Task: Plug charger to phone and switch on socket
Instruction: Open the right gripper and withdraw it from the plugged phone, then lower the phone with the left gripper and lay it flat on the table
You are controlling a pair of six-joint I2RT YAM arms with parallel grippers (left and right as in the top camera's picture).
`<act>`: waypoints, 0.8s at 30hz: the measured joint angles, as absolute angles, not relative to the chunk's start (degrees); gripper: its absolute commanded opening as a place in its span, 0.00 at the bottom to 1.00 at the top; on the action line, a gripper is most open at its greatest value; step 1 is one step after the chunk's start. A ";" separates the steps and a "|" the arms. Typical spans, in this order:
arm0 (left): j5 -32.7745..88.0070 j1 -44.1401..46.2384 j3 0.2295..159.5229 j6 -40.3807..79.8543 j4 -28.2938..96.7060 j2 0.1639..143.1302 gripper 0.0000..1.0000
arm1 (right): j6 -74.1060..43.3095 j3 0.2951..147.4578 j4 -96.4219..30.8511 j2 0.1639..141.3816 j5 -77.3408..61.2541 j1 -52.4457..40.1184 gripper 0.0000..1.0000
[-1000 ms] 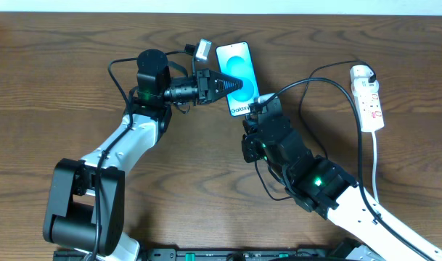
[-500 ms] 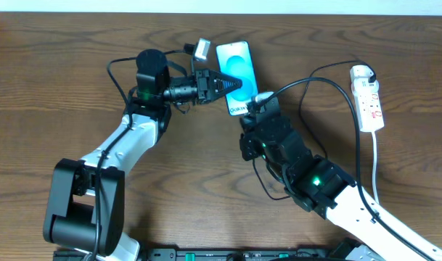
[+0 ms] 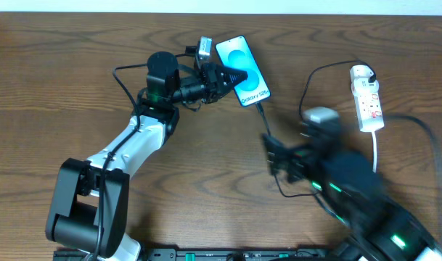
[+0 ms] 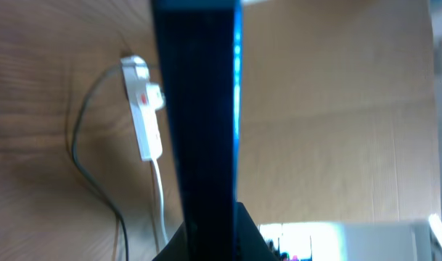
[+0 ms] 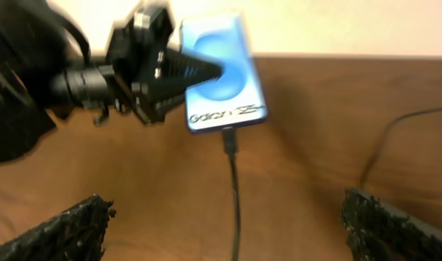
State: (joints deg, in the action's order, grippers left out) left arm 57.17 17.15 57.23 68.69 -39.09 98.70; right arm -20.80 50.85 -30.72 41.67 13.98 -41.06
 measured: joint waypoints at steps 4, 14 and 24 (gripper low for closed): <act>50.65 20.10 57.87 70.50 -38.15 98.72 0.07 | -20.82 51.11 -35.33 30.13 18.52 -38.79 0.99; 40.07 26.89 78.37 57.54 -5.13 99.70 0.07 | -20.82 51.51 -44.36 17.23 29.10 -36.86 0.99; 50.81 26.48 93.36 42.54 14.20 113.16 0.07 | -21.74 51.51 -44.56 17.23 30.74 -36.86 0.99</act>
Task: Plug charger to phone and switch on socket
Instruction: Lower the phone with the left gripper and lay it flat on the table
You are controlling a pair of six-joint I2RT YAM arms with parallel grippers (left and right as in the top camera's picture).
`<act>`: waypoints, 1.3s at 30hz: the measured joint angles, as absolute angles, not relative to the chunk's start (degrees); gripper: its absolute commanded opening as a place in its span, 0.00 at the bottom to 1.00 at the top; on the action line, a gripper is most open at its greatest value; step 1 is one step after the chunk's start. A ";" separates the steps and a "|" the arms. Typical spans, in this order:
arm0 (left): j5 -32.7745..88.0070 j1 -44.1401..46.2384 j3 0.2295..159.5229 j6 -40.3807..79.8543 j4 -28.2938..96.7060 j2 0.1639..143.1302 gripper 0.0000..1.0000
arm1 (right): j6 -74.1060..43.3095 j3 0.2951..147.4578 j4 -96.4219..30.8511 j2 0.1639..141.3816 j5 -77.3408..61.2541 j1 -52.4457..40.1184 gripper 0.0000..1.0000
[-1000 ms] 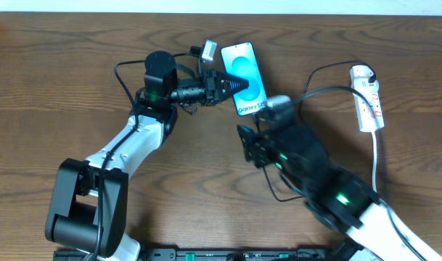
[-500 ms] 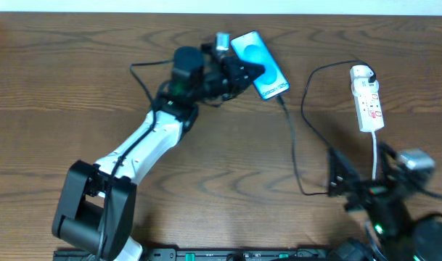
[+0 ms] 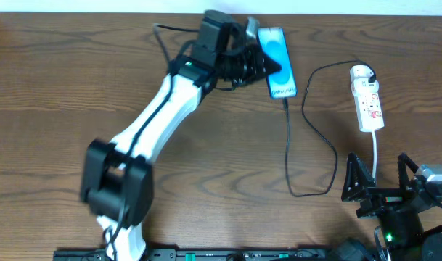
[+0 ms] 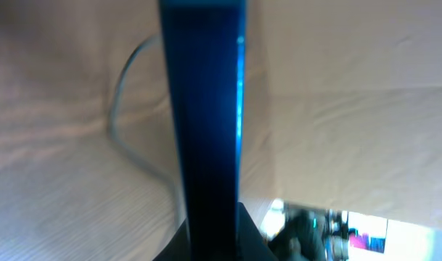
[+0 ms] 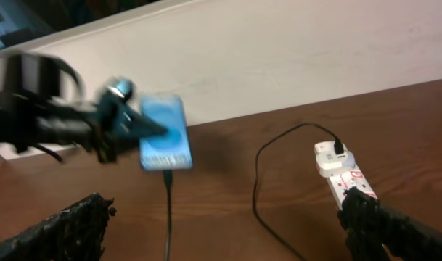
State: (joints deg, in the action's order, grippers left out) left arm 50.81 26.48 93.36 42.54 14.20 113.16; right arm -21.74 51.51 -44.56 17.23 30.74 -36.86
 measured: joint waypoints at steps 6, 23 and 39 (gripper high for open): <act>53.49 26.46 94.30 31.51 25.45 123.68 0.07 | -23.31 51.51 -44.58 17.23 30.92 -36.86 0.99; 58.65 26.37 94.48 19.00 27.64 133.69 0.08 | -26.57 51.51 -45.17 24.73 30.85 -36.86 0.99; 53.58 26.37 94.48 19.51 27.40 133.67 0.08 | -26.57 51.51 -43.51 32.38 30.68 -36.86 0.99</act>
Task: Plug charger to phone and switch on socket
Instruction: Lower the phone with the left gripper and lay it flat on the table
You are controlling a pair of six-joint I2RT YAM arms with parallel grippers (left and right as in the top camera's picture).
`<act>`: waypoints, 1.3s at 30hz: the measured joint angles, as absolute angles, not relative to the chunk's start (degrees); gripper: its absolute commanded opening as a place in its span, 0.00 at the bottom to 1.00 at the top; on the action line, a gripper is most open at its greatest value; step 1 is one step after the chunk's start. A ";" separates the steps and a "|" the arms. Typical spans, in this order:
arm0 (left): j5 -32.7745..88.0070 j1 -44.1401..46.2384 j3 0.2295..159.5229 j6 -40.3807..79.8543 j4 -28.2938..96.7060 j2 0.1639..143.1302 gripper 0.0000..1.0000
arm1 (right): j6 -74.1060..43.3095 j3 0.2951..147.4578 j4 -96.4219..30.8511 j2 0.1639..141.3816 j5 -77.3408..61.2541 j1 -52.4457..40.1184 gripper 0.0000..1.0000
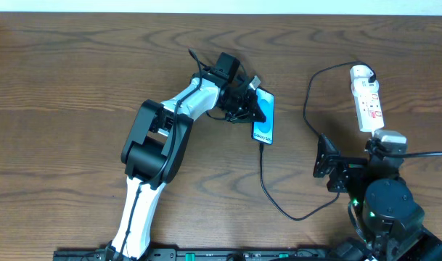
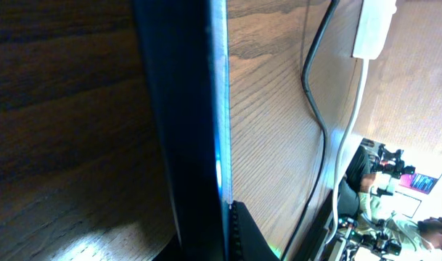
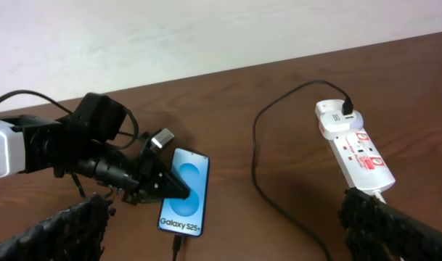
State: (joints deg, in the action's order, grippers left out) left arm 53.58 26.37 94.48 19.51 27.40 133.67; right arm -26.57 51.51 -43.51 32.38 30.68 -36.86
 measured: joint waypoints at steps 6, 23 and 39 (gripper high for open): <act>52.75 26.37 94.48 19.66 27.44 133.67 0.15 | -26.57 51.51 -42.54 32.62 30.68 -36.86 0.99; 50.46 26.35 94.41 20.93 27.62 133.64 0.34 | -26.57 51.51 -42.19 32.62 30.68 -36.86 0.99; 46.89 26.37 94.43 20.91 29.82 132.42 0.46 | -26.57 51.51 -42.17 32.62 30.68 -36.86 0.99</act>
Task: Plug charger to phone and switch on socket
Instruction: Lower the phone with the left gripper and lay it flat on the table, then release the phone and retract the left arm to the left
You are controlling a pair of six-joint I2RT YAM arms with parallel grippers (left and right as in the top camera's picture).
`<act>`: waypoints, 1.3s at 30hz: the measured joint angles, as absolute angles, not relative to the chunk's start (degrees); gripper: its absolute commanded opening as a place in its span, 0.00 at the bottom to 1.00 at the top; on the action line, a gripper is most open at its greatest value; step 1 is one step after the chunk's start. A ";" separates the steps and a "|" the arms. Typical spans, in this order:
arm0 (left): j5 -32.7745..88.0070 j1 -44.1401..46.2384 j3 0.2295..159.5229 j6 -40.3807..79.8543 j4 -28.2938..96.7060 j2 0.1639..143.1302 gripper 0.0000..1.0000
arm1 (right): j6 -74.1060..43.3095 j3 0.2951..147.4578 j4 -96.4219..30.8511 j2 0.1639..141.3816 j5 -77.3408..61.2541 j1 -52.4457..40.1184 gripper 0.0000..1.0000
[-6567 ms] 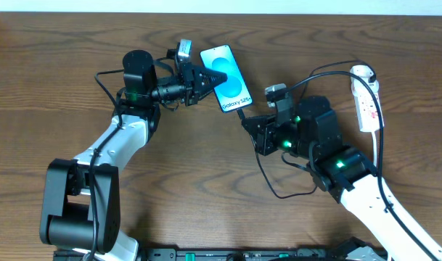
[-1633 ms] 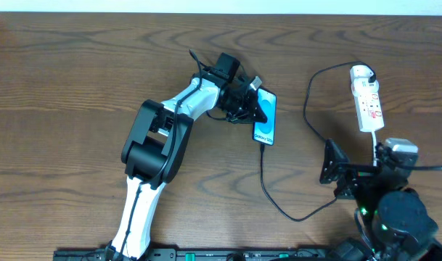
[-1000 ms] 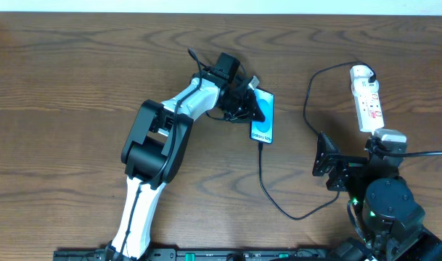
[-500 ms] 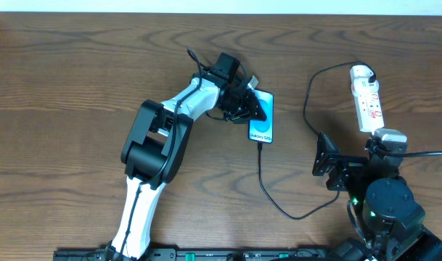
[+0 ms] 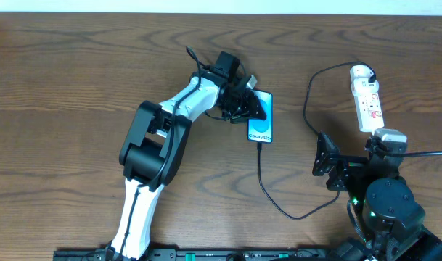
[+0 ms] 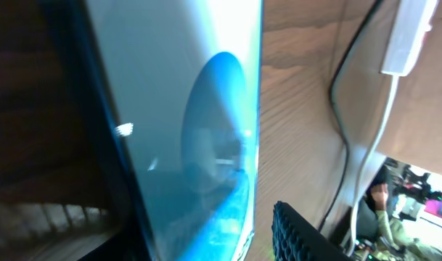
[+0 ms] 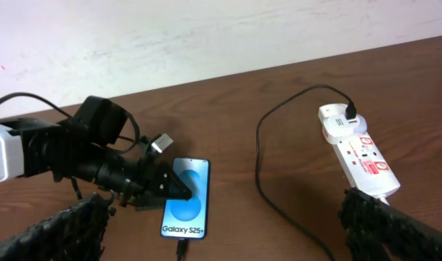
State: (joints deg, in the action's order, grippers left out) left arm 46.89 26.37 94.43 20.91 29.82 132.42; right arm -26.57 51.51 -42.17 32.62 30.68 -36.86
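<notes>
The phone (image 5: 261, 125) lies screen up, lit blue, on the wooden table (image 5: 75, 87), and it shows again in the right wrist view (image 7: 186, 210). A black charger cable (image 5: 279, 206) is plugged into its near end and loops round to the white socket strip (image 5: 367, 98) at the far right. My left gripper (image 5: 254, 109) is open at the phone's far end. One finger (image 6: 300, 232) stands clear of the phone's edge (image 6: 206, 145). My right gripper (image 7: 224, 217) is open and empty at the near right, well short of the strip (image 7: 358, 156).
The strip's white lead (image 5: 377, 148) runs toward my right arm. The cable's loop (image 7: 260, 167) lies between the phone and the strip. A pale wall (image 7: 206, 36) bounds the table's far edge.
The phone stood edge-on, pinched between my left fingers. It now lies flat, screen up, with a gap beside one finger. My right arm has hardly moved.
My left gripper held the plugged-in phone near the far edge while my right gripper was blurred just below it. Then the phone was further right and my right arm back at the near right. Later the phone was on edge at the table's middle, and now it lies flat, released.
</notes>
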 measured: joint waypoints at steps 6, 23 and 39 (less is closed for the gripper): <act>43.75 26.37 94.54 20.93 31.83 131.57 0.47 | -26.57 51.51 -42.17 32.62 30.68 -36.86 0.99; 36.14 26.22 95.48 20.99 33.89 129.49 0.80 | -26.57 51.48 -43.46 33.34 30.76 -36.86 0.99; 7.75 10.74 95.37 18.11 52.01 98.87 0.80 | -32.75 51.40 -49.65 49.45 30.48 -22.24 0.01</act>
State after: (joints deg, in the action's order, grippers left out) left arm 7.75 10.74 95.37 18.11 52.01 98.87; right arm -32.75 51.40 -49.65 49.45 30.48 -22.24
